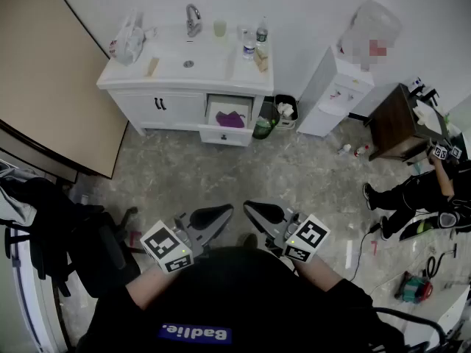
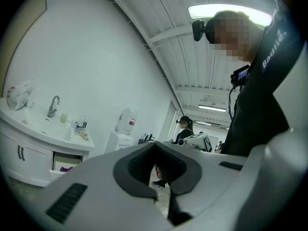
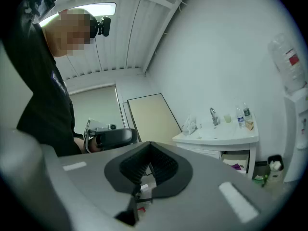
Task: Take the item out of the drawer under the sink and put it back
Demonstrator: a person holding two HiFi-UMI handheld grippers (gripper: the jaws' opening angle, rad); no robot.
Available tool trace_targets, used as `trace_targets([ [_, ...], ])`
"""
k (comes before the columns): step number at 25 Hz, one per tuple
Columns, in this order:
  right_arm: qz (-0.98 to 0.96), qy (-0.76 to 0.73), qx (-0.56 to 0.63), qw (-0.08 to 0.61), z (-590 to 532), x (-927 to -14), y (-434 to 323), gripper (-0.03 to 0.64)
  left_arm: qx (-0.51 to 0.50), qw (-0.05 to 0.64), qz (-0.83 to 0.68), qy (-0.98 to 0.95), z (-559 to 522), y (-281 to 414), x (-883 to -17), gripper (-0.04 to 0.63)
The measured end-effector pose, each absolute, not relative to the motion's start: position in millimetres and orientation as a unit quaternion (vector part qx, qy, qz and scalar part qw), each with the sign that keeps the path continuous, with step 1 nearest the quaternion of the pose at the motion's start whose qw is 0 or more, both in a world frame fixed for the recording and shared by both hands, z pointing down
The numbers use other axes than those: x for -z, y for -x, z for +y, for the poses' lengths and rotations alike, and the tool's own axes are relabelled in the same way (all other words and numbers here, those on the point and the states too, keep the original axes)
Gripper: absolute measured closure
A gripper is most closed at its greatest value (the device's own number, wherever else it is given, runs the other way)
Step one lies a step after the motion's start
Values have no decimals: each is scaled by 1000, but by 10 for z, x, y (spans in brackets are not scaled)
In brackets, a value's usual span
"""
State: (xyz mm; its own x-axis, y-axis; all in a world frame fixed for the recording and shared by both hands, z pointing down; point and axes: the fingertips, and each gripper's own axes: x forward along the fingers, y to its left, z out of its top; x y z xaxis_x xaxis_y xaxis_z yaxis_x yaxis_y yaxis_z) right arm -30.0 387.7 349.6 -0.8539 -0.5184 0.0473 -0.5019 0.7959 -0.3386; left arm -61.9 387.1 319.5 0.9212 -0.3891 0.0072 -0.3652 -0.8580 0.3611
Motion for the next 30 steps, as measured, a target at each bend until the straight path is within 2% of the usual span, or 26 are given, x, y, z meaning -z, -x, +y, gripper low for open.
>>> trace_targets([
  [16, 947, 265, 178, 25, 3756, -3562, 82, 615, 25, 181, -209, -961, 3754, 404, -3247, 589],
  [30, 954, 227, 194, 25, 3492, -3679, -396, 615, 11, 159, -269, -950, 3384, 41, -3325, 589],
])
